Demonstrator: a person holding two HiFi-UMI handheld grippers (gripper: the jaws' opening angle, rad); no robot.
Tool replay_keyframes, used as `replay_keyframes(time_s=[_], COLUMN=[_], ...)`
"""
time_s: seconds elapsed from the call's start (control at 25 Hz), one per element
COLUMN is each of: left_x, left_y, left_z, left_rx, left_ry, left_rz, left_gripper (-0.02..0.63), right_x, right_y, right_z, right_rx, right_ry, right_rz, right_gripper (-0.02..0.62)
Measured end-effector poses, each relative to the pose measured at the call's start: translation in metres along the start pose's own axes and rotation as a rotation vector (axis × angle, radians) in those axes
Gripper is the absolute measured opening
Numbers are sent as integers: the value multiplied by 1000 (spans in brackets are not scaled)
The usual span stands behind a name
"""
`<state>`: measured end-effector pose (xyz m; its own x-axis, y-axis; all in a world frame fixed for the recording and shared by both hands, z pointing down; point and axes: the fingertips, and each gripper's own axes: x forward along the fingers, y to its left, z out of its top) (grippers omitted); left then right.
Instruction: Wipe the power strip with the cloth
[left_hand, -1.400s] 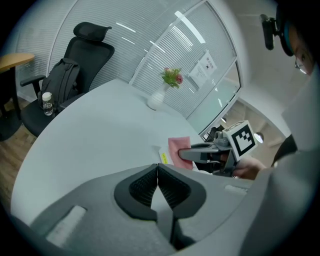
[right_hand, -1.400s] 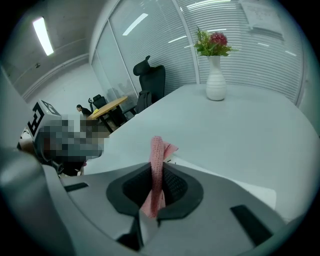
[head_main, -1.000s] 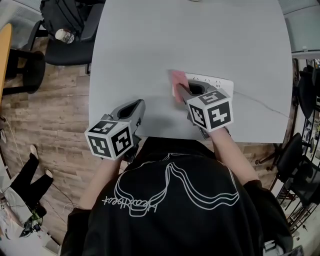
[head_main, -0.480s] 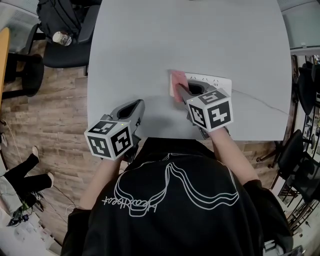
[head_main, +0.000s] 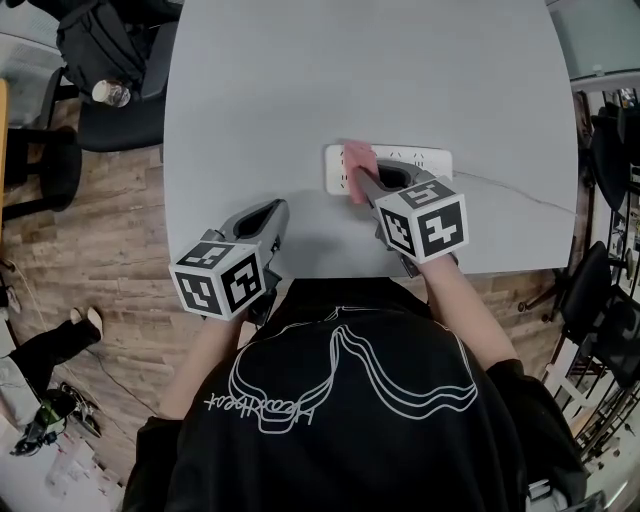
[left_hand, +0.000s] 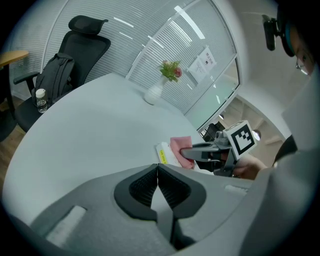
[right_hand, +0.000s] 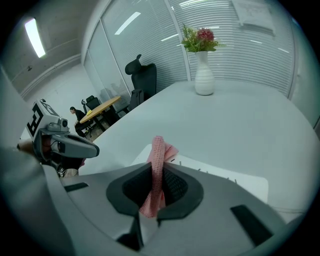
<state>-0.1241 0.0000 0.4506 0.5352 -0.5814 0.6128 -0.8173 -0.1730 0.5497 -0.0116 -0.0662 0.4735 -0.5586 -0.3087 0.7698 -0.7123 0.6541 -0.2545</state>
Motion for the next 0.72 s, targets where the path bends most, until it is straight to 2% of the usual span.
replay_keyframes(time_s=[0.72], left_x=[38], left_y=[-33], left_z=[6], left_rx=[71], left_ry=[72], left_rz=[-91], left_gripper=[14], right_x=[-32], right_y=[-49], right_z=[-19], right_rx=[119], right_ry=[-41], right_rz=[-99], right_gripper=[40])
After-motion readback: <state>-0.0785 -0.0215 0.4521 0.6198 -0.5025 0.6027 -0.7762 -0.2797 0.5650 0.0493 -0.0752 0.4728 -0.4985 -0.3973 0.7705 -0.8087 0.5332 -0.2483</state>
